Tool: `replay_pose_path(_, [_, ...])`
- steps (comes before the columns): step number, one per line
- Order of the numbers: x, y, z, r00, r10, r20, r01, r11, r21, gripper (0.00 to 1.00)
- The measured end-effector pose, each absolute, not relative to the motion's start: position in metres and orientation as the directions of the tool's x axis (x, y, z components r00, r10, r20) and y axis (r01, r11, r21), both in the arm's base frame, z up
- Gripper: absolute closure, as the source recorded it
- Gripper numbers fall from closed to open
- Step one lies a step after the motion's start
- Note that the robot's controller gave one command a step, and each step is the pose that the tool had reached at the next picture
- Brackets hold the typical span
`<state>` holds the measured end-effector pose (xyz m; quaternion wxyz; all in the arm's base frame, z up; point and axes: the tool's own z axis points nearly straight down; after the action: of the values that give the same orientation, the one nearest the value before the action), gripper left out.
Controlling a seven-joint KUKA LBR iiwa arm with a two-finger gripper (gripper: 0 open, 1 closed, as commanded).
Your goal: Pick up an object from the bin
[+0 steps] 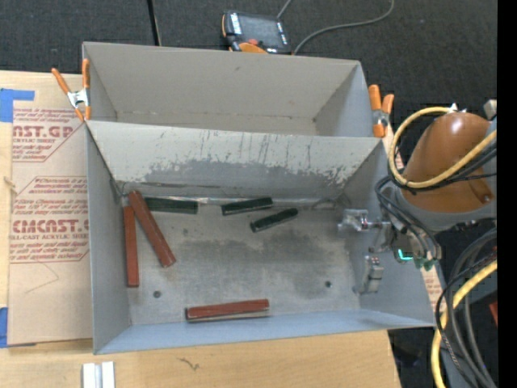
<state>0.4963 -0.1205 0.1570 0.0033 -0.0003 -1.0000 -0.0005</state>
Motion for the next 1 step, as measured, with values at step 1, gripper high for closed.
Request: replay_pose_path(1, [0.5932,-0.0258,0.2081,-0.999,0.032,-0.011,0.032,0.999,0.005,0.0])
